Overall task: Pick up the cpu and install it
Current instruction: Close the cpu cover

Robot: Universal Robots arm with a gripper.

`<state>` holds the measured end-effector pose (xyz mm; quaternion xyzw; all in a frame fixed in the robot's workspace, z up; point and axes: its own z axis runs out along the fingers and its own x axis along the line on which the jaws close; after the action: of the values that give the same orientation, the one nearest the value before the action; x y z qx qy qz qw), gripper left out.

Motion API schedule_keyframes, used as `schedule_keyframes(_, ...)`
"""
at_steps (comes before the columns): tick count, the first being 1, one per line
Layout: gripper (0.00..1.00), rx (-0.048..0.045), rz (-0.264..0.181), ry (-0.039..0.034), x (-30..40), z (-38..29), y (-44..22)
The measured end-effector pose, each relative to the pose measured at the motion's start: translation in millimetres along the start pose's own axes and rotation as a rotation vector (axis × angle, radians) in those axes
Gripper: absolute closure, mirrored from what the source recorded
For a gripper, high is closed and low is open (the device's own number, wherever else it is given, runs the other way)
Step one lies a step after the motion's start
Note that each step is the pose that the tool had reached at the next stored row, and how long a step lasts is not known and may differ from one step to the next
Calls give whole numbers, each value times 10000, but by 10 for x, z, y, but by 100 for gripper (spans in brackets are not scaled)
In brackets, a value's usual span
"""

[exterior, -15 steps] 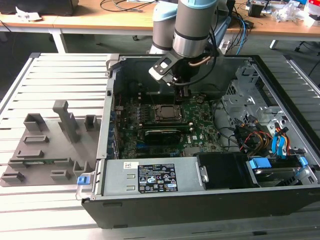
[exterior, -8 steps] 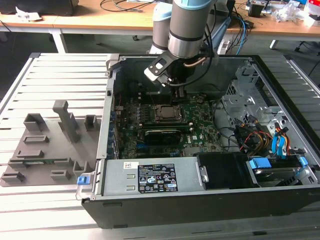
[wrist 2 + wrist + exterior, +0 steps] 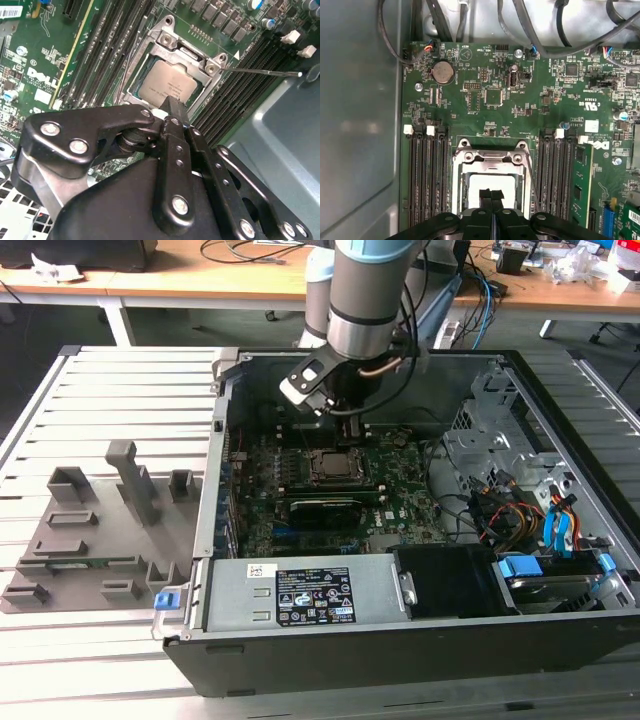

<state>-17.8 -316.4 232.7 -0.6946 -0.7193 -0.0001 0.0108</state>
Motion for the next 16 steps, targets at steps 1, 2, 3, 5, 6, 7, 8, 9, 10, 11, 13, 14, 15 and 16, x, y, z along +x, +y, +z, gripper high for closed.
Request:
schedule_keyframes(1,89,0,0,0,-7,1,-9)
schedule_keyframes(2,89,0,-1,-1,-59,14,-64)
schedule_keyframes(3,89,1,0,-2,-71,150,-205)
schedule_keyframes(5,89,-1,0,1,-71,219,-236)
schedule_keyframes(6,89,0,-2,0,-71,231,-236)
schedule_keyframes(7,89,0,-1,0,-71,237,-236)
schedule_keyframes(8,89,0,-1,0,-71,246,-236)
schedule_keyframes(9,89,1,-1,-1,-71,266,-236)
schedule_keyframes(10,89,1,-1,-1,-72,273,-236)
schedule_keyframes(11,89,2,0,-4,-72,276,-236)
schedule_keyframes(13,89,3,-1,-6,-72,283,-236)
schedule_keyframes(14,89,-1,0,0,-72,281,-236)
schedule_keyframes(15,89,0,0,-1,-71,230,-230)
schedule_keyframes(16,89,0,1,1,-72,200,-183)
